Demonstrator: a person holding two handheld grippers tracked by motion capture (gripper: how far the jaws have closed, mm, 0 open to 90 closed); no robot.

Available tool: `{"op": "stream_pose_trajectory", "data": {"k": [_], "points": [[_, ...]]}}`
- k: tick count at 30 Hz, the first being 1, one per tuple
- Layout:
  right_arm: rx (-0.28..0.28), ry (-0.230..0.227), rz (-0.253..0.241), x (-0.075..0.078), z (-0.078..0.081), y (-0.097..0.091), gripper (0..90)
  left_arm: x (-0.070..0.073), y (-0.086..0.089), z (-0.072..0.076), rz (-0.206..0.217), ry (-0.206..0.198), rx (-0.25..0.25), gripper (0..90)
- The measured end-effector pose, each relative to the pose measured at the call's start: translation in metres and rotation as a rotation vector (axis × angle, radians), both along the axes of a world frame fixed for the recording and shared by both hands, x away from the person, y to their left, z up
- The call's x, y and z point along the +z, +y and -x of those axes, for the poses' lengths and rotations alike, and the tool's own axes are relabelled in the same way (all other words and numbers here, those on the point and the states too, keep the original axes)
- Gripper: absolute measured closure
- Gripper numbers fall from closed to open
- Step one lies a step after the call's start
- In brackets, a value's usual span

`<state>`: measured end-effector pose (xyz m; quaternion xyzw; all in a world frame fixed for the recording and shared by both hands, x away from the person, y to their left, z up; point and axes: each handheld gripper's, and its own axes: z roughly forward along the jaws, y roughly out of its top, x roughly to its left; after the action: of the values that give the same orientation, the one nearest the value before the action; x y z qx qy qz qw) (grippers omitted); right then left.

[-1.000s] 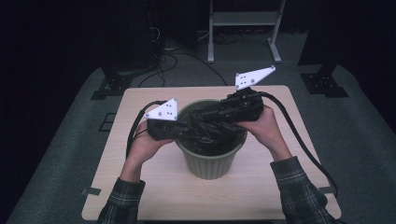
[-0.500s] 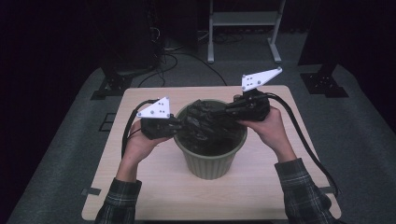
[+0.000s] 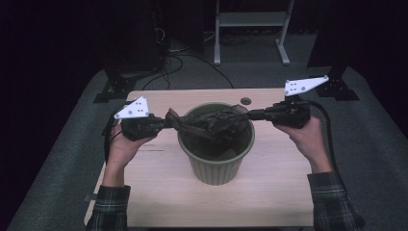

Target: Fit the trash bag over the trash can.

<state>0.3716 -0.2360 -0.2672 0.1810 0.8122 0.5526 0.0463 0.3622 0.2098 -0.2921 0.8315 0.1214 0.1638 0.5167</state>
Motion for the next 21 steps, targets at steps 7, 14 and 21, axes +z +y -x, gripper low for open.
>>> {"op": "stream_pose_trajectory", "data": {"k": [7,14,21], "points": [[-0.077,0.009,-0.027,-0.01,0.011,-0.043,90.0,-0.006,0.025,0.004,0.018,0.004,0.054,89.7],[-0.107,0.029,-0.045,-0.023,0.019,-0.062,90.0,-0.014,0.022,0.006,0.025,0.017,0.037,89.7],[-0.075,0.023,-0.062,-0.023,0.02,-0.052,76.4,-0.018,0.01,0.016,0.014,0.03,-0.021,89.6]]}}
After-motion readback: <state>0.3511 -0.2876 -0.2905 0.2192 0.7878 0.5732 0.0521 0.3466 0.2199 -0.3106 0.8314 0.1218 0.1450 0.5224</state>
